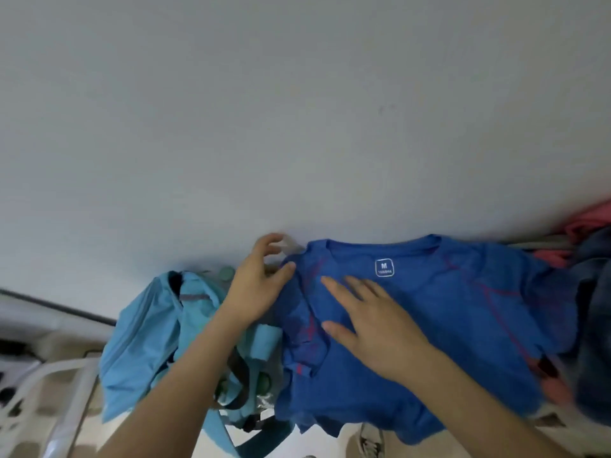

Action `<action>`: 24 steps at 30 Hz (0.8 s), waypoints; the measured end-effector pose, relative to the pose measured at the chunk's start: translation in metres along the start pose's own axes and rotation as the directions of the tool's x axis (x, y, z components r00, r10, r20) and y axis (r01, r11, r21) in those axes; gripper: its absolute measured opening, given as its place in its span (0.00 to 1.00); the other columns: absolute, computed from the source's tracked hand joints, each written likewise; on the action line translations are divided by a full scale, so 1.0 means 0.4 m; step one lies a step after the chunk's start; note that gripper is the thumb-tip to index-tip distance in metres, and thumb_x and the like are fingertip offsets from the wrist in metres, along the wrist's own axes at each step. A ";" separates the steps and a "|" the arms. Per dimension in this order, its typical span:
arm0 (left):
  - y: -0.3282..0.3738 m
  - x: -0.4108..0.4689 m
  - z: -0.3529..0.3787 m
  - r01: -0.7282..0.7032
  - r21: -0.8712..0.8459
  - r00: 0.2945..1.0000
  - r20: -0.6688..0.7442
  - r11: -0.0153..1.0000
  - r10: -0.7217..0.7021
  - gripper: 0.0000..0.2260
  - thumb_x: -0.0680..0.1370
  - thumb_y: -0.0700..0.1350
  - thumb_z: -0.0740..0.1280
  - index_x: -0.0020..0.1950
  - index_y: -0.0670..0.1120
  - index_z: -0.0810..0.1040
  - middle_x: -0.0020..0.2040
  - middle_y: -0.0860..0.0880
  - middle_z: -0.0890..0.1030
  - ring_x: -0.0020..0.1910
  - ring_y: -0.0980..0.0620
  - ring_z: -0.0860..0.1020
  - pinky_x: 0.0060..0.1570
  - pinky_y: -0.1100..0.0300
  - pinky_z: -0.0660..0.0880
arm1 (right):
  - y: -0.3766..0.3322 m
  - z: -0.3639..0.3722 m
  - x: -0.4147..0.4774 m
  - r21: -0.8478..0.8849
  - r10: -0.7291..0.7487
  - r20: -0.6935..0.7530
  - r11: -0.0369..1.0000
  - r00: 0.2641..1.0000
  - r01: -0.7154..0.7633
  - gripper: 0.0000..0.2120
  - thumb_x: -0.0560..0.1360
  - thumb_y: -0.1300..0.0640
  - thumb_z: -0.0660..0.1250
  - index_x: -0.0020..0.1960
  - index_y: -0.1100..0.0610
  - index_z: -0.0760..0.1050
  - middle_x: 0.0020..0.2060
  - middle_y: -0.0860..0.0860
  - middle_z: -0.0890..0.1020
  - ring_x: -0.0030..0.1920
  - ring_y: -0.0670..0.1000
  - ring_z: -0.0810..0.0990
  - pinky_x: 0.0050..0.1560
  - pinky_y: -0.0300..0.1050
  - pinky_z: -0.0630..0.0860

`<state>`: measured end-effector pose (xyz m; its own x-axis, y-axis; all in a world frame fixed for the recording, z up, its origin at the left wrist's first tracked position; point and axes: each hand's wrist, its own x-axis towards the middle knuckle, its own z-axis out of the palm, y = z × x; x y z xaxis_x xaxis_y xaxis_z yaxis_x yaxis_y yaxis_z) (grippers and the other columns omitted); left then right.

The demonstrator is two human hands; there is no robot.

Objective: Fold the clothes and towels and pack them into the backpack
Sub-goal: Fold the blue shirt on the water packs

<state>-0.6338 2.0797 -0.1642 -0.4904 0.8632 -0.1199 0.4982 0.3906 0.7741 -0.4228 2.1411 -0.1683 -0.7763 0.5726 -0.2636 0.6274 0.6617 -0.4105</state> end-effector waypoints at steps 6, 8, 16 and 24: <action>-0.081 -0.231 -0.058 -0.267 0.681 0.963 0.214 0.682 0.164 0.21 0.71 0.59 0.65 0.60 0.55 0.65 0.55 0.57 0.72 0.47 0.50 0.78 0.43 0.55 0.74 | -0.054 0.077 0.056 -0.219 0.123 0.129 0.971 0.984 -0.093 0.33 0.75 0.30 0.42 0.75 0.38 0.37 0.77 0.54 0.37 0.75 0.66 0.40 0.69 0.68 0.48; -0.133 -0.262 -0.048 -0.374 0.713 0.926 0.261 0.593 0.271 0.13 0.69 0.53 0.65 0.51 0.54 0.69 0.47 0.53 0.74 0.40 0.49 0.78 0.36 0.56 0.73 | -0.057 0.086 0.063 -0.199 0.157 0.128 0.971 0.979 -0.129 0.32 0.75 0.30 0.43 0.75 0.37 0.39 0.76 0.52 0.33 0.75 0.63 0.35 0.69 0.71 0.47; -0.221 -0.144 -0.158 -0.318 0.867 0.935 0.219 0.384 0.280 0.11 0.61 0.44 0.75 0.39 0.48 0.77 0.41 0.49 0.74 0.42 0.46 0.71 0.38 0.52 0.71 | -0.144 0.131 0.077 -0.121 0.050 -0.311 0.988 0.949 -0.091 0.19 0.64 0.39 0.73 0.49 0.48 0.79 0.48 0.51 0.78 0.51 0.55 0.74 0.43 0.55 0.72; -0.089 -0.056 -0.007 -0.025 0.475 0.993 0.116 0.879 -0.034 0.18 0.76 0.60 0.60 0.38 0.46 0.72 0.41 0.48 0.77 0.43 0.47 0.75 0.38 0.56 0.69 | -0.173 0.121 0.105 0.294 0.202 -0.290 0.949 0.935 -0.114 0.05 0.75 0.51 0.66 0.45 0.52 0.73 0.42 0.47 0.77 0.45 0.51 0.75 0.46 0.50 0.73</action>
<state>-0.6427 2.0454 -0.1874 -0.4214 0.8804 -0.2176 0.7902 0.4742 0.3883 -0.5017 2.0959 -0.1933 -0.5818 0.8098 -0.0764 0.6661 0.4204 -0.6161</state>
